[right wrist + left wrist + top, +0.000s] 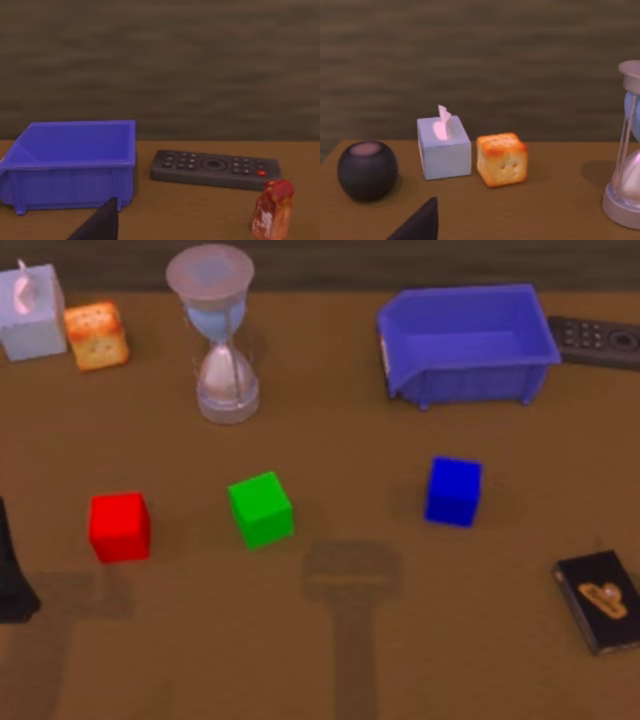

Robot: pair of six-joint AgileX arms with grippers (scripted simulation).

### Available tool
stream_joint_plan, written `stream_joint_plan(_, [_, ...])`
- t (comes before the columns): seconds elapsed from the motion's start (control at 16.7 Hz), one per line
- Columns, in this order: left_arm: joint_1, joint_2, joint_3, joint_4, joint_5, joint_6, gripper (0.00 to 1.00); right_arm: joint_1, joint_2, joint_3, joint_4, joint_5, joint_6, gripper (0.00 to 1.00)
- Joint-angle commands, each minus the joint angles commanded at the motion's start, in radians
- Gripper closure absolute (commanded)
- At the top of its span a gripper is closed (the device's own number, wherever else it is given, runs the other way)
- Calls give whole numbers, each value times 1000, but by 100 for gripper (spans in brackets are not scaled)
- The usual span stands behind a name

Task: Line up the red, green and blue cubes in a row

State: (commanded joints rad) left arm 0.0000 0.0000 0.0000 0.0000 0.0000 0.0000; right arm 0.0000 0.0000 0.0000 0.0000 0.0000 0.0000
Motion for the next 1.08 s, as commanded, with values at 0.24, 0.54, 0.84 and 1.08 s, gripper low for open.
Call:
stream_joint_plan(0.24, [-5,31,30,-19,1,-7,0,0,0,0,0,0,0,0])
stream_joint_plan(0.54, [-33,294,260,-174,2,-53,0,0,0,0,0,0,0,0])
stream_joint_plan(0.84, [-73,788,599,-426,0,-120,0,0,0,0,0,0,0,0])
stream_joint_plan(1.08, [-110,1241,879,-644,-1,-175,0,0,0,0,0,0,0,0])
